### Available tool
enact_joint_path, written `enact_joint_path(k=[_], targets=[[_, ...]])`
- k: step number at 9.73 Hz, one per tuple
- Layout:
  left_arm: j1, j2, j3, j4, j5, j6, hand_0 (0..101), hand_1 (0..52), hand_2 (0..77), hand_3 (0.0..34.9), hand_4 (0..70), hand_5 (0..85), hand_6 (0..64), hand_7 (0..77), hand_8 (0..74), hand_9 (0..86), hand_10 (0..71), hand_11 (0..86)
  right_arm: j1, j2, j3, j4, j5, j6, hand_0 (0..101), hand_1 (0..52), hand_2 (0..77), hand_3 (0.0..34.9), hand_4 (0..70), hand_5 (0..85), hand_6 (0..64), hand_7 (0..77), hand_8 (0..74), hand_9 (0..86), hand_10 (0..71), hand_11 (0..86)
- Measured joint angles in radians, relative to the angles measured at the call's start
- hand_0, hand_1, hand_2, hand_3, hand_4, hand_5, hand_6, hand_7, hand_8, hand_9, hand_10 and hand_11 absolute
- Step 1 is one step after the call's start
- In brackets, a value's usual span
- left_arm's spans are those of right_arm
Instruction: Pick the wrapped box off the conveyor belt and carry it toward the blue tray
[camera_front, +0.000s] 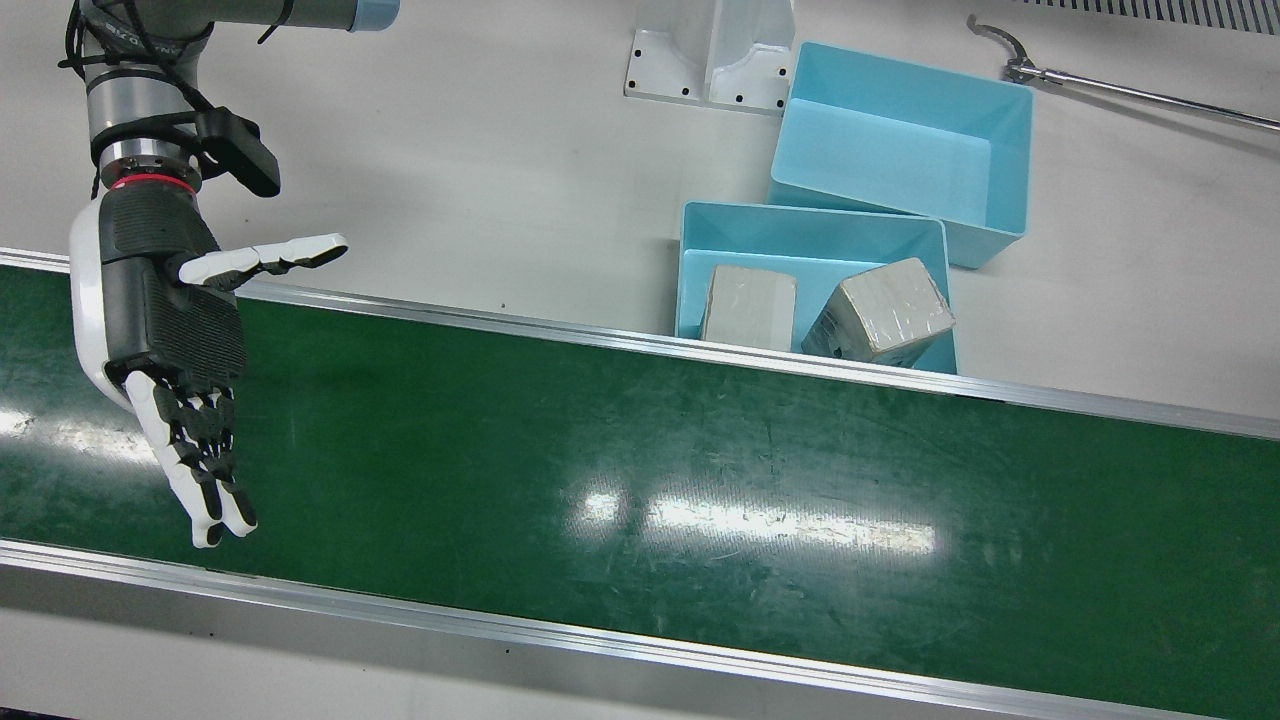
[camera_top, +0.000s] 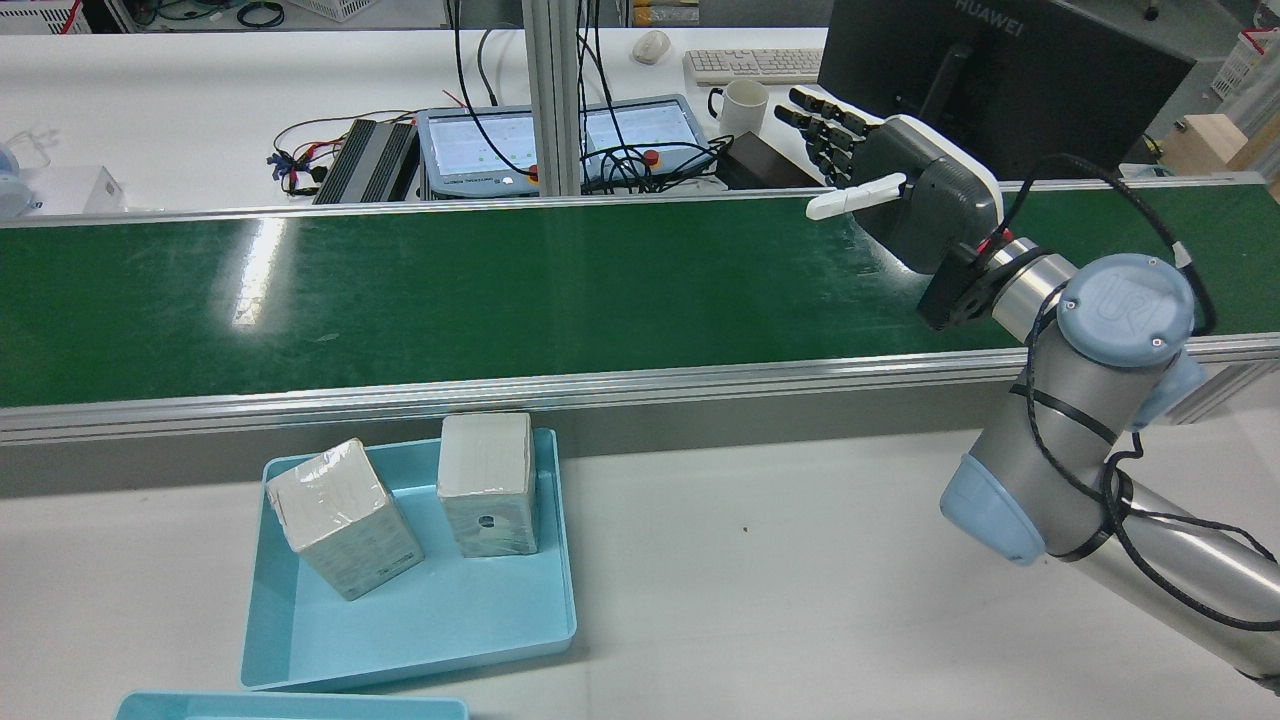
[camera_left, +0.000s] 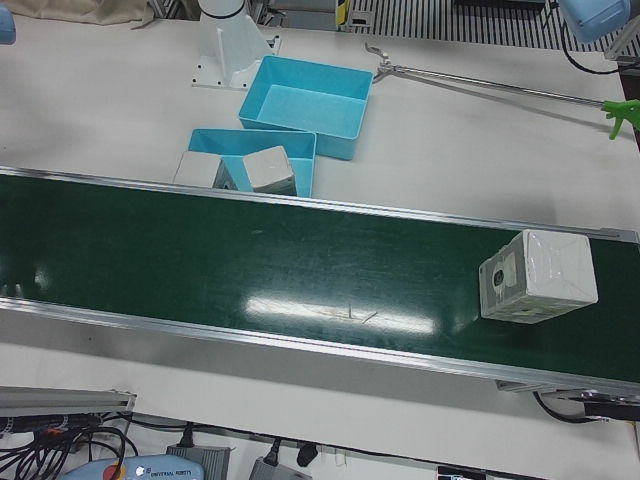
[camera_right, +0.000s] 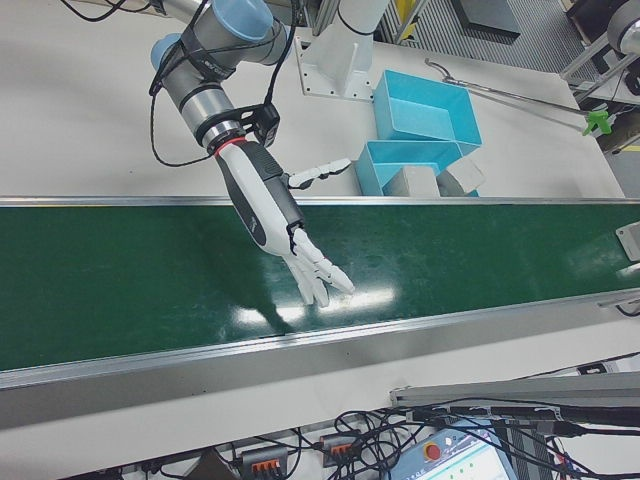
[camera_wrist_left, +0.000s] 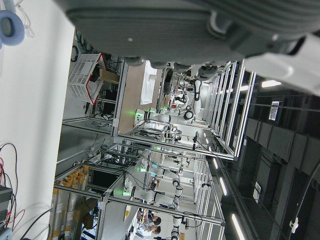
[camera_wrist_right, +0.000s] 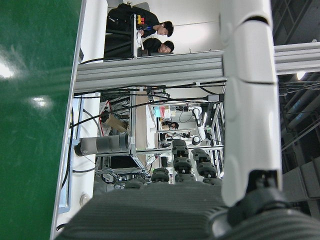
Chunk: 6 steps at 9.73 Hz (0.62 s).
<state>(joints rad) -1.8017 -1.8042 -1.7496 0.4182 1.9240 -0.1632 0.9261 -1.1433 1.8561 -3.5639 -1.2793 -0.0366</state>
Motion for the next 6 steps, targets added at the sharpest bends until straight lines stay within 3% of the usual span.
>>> enact_joint_path(k=[6], targets=[[0.000, 0.000, 0.000, 0.000, 0.000, 0.000, 0, 0.0, 1.1, 0.0, 0.0, 1.1, 0.5, 0.5, 0.5, 0.5, 0.5, 0.5, 0.000, -0.004, 0.009, -0.001, 0.000, 0.000, 50, 15.8, 5.5, 0.0, 7.1, 6.5, 3.3, 10.4, 3.3, 1.1, 0.0, 1.1]])
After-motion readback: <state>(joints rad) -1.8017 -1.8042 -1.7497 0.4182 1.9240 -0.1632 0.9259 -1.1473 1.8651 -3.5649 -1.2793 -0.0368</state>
